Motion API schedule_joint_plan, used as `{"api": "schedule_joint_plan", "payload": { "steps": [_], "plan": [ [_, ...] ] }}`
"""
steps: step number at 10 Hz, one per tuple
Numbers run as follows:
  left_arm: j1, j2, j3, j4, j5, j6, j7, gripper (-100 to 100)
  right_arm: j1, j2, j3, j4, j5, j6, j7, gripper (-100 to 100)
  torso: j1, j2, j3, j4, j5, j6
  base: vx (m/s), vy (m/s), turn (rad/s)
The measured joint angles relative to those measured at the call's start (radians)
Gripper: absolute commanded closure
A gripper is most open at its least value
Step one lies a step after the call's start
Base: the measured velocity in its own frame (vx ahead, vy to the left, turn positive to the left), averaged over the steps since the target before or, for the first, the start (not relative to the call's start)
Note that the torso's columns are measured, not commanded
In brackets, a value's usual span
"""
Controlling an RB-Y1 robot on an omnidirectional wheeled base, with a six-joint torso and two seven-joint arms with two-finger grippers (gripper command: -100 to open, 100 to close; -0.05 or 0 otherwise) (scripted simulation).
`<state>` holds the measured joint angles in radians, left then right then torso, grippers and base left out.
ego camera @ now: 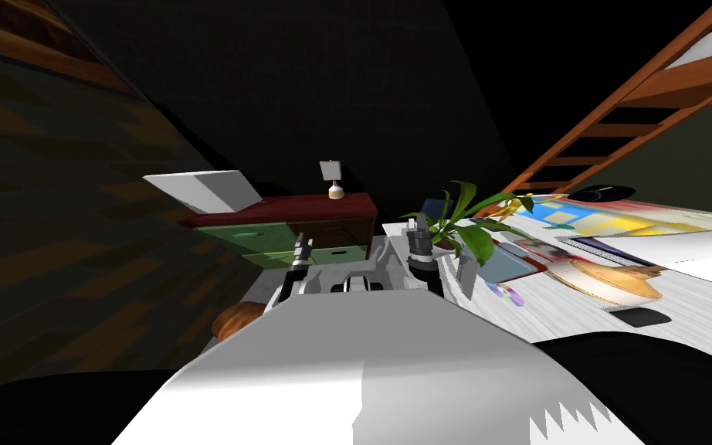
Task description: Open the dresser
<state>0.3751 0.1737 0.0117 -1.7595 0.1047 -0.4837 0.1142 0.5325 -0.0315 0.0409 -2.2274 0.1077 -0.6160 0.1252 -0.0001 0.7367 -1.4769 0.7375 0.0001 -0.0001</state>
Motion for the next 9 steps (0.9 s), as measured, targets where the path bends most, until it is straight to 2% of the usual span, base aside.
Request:
{"api": "schedule_joint_plan", "payload": {
  "steps": [2,9],
  "plan": [
    [-0.018,0.002,-0.002,0.070,-0.001,-0.018,0.001,-100,0.000,0.000,0.000,0.000,0.000,0.000,0.000,0,0.001,0.002,0.001,0.000,0.000,0.000,0.110,0.023,-0.029],
    [-0.075,-0.024,-0.011,0.273,-0.008,-0.057,-0.001,-100,0.000,0.000,0.000,0.000,0.000,0.000,0.000,0,0.000,0.002,0.001,0.000,0.000,0.000,0.093,0.011,-0.026]
  ]
}}
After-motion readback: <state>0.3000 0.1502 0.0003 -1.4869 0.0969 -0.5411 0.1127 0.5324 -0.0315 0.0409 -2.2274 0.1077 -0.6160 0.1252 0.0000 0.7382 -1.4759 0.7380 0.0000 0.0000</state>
